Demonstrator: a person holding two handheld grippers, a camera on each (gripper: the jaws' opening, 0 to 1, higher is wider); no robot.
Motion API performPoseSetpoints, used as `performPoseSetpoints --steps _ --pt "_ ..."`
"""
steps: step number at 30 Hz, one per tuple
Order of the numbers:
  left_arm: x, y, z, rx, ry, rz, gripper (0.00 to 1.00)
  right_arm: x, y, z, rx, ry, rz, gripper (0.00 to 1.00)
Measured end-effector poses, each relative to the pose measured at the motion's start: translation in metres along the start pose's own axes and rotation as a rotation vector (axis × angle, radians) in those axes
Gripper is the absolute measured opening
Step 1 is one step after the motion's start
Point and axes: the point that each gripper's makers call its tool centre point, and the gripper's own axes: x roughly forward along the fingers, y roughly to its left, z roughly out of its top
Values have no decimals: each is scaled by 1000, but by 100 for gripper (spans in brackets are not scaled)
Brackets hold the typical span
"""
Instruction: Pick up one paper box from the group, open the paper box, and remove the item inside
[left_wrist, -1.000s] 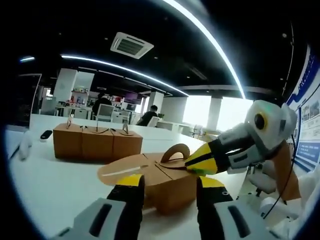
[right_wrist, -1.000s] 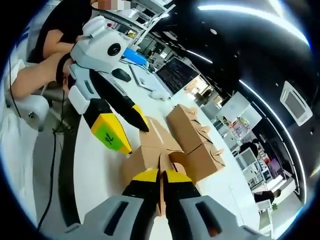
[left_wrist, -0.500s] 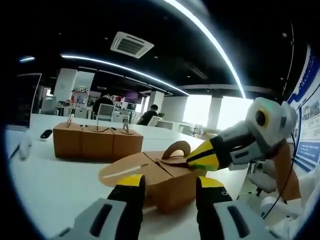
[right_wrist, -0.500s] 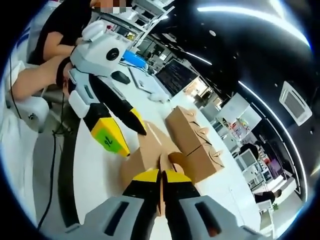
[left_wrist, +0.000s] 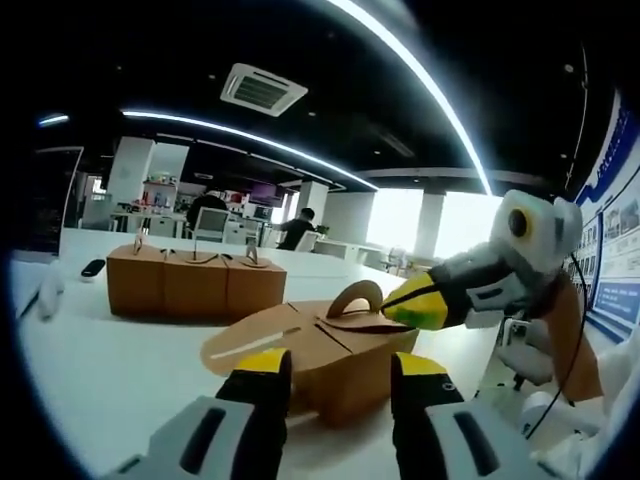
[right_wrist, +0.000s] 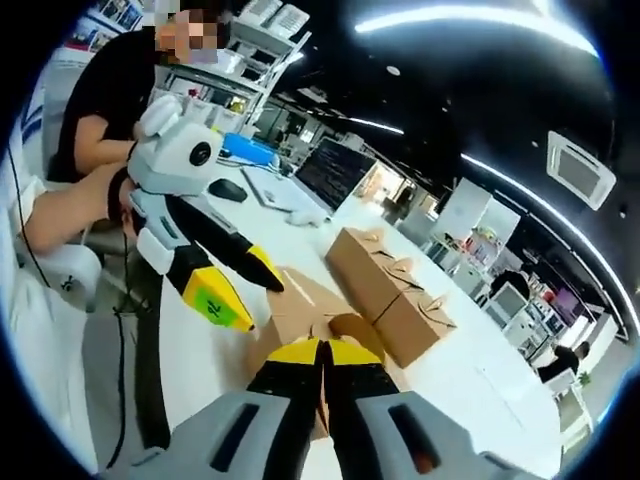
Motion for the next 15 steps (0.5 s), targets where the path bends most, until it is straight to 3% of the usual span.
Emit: performPoseSetpoints --steps 4,8,15 --pt "0 0 0 1 -1 -1 41 1 -1 -3 -48 28 -12 5" --pt "1 0 1 2 -1 -2 41 5 4 -4 -77 51 9 19" --pt "0 0 1 2 -2 -4 41 11 5 -5 -112 78 3 19"
